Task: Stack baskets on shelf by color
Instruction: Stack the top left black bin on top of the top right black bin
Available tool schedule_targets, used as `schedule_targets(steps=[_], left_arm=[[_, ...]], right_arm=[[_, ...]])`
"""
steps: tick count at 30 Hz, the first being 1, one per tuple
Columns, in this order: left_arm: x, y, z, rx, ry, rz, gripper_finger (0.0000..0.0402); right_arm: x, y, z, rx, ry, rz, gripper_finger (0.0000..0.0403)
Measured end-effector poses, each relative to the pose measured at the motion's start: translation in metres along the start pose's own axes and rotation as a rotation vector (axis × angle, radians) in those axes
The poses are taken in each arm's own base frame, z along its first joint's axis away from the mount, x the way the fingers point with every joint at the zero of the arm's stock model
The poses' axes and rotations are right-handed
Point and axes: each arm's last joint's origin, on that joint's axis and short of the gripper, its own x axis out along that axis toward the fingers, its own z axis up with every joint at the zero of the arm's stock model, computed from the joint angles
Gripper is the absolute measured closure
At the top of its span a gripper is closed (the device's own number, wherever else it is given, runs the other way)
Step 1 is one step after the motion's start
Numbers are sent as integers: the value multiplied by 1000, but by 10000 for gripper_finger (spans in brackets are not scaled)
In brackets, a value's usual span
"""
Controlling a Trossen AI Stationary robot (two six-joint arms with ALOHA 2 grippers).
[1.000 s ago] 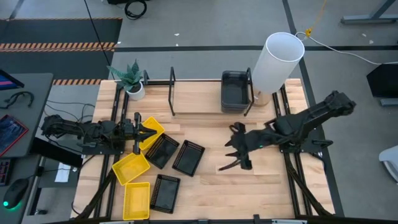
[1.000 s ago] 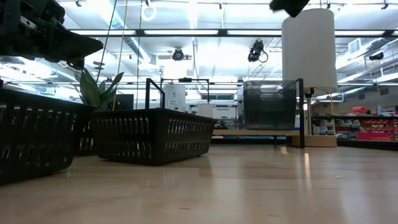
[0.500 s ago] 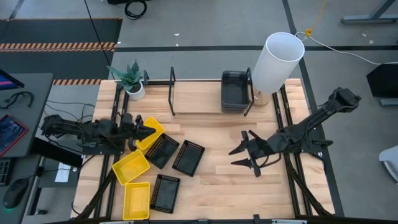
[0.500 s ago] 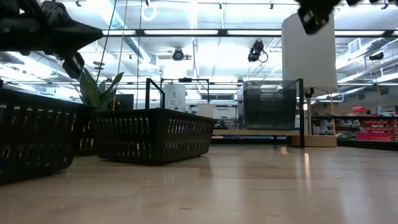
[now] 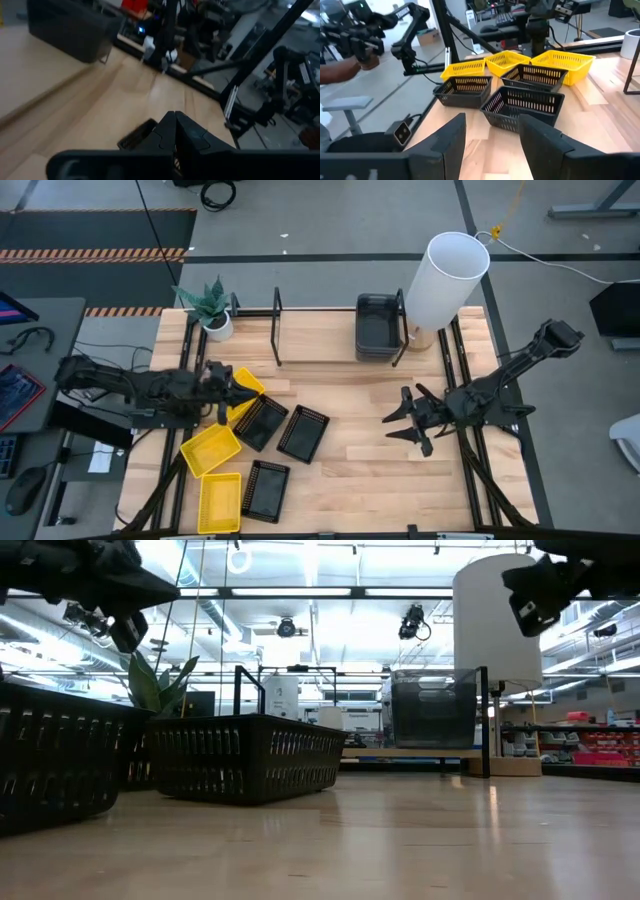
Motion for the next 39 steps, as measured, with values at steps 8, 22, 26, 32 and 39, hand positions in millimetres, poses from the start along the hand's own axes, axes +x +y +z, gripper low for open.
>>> schedule_targets(steps=[8,22,26,32,39], left_arm=[[19,-13,10,21,138,17,394],[28,-21,17,30,249,47,393],[26,-21,13,9,321,7,394],[28,-32,10,36,371,-6,398],[41,-52,9,142,559,22,392]], right_arm=[[-22,-17,-19,45,-68,13,256],[-46,-42,-30,29,-153,47,338],[-51,-44,-28,-7,-177,38,348],[-53,-46,-25,-21,-226,-41,350],[-53,-46,-25,-22,-223,-41,348]])
